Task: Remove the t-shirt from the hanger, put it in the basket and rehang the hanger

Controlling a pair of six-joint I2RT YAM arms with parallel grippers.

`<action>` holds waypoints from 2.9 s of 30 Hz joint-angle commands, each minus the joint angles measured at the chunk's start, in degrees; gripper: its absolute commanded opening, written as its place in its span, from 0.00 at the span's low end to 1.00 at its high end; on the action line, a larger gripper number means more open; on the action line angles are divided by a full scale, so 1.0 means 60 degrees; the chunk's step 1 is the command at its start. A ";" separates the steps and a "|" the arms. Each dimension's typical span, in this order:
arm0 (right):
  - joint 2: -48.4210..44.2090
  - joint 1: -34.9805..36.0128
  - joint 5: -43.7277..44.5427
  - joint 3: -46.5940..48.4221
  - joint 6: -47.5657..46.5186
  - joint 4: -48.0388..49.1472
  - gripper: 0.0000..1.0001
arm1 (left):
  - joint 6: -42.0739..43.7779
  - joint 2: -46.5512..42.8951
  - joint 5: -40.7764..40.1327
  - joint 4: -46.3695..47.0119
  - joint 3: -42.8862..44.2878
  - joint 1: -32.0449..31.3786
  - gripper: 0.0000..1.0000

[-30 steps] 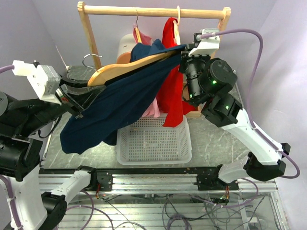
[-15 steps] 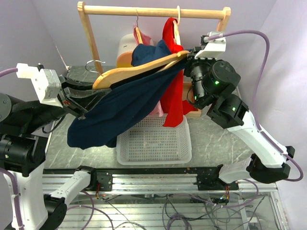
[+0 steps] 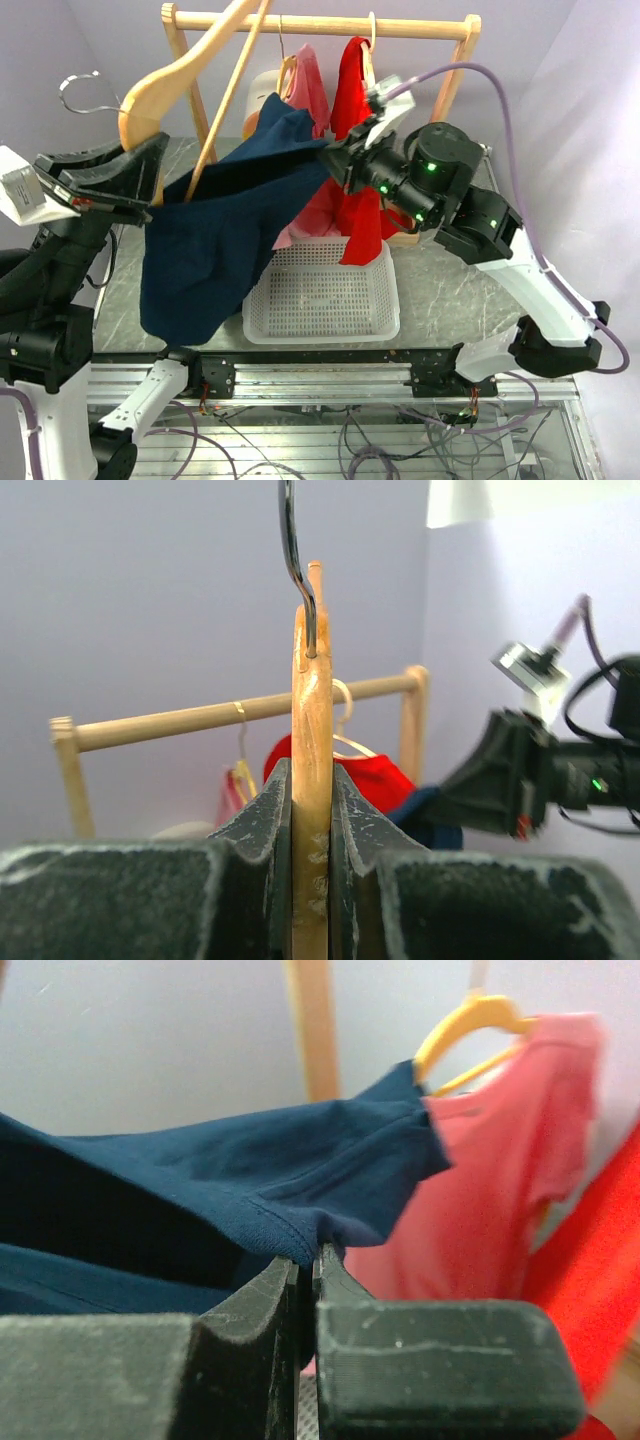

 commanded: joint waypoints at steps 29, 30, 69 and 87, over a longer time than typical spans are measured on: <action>-0.0948 0.0408 -0.0997 0.2367 -0.3303 0.3404 0.00 | 0.0568 0.0024 -0.5097 0.0153 -0.1757 0.0010 0.07; -0.0997 0.0404 -0.0892 0.2121 -0.3305 0.3421 0.00 | 0.0571 0.0038 -0.5082 0.0147 -0.1797 0.0013 0.07; -0.3803 0.0416 -0.0982 -0.7018 0.2413 0.0746 0.00 | 0.0656 0.1263 -0.3762 -0.0746 -0.1264 0.0010 0.07; -0.2915 0.0410 -0.0539 -0.6555 0.3007 -0.2391 0.63 | 0.1386 -0.0070 -0.3139 -0.1649 -0.0881 0.0010 0.07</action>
